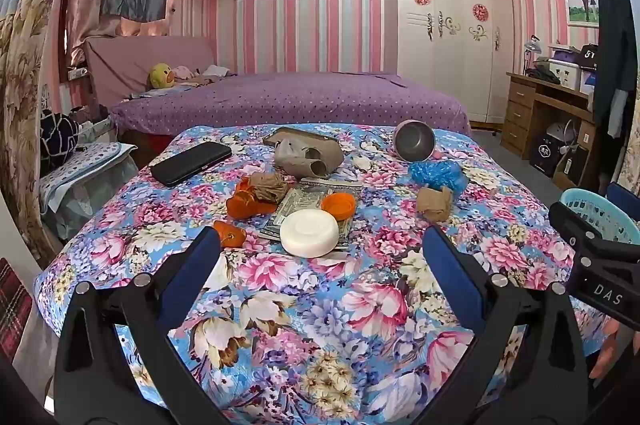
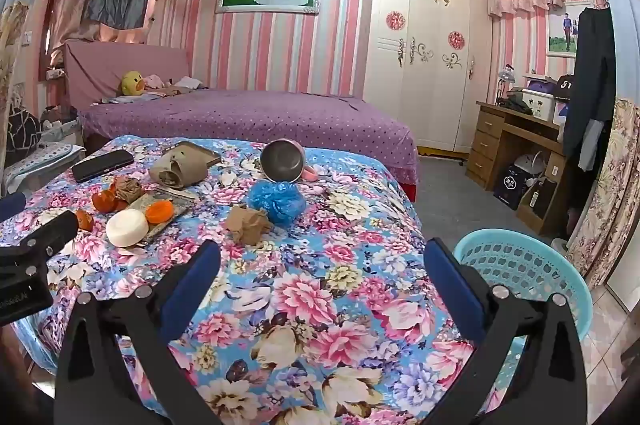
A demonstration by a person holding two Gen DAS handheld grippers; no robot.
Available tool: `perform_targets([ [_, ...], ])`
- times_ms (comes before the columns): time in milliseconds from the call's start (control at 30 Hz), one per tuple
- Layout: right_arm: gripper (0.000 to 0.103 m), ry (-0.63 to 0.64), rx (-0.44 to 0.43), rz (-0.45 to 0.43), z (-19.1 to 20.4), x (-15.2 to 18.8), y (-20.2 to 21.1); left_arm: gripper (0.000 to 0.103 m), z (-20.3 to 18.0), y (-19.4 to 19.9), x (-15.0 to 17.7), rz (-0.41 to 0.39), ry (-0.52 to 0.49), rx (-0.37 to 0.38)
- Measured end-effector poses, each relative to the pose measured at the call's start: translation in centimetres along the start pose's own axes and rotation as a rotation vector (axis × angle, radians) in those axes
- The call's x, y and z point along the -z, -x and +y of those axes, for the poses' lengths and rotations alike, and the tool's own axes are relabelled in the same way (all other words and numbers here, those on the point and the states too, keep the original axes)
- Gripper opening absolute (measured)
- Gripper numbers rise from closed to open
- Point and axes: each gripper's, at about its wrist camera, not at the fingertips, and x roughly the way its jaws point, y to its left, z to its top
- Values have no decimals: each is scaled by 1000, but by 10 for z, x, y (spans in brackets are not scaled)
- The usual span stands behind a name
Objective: Collect trash
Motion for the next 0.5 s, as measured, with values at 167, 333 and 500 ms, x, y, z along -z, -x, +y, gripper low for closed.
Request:
perform_targets([
  [167, 99, 9, 2, 7, 1, 0, -1, 98, -1, -1, 0, 2, 5, -2],
  [333, 99, 9, 1, 8, 1, 1, -4, 98, -1, -2, -1, 4, 10, 1],
  [500, 99, 8, 5, 2, 1, 1, -2, 98, 0, -3, -2, 4, 12, 1],
])
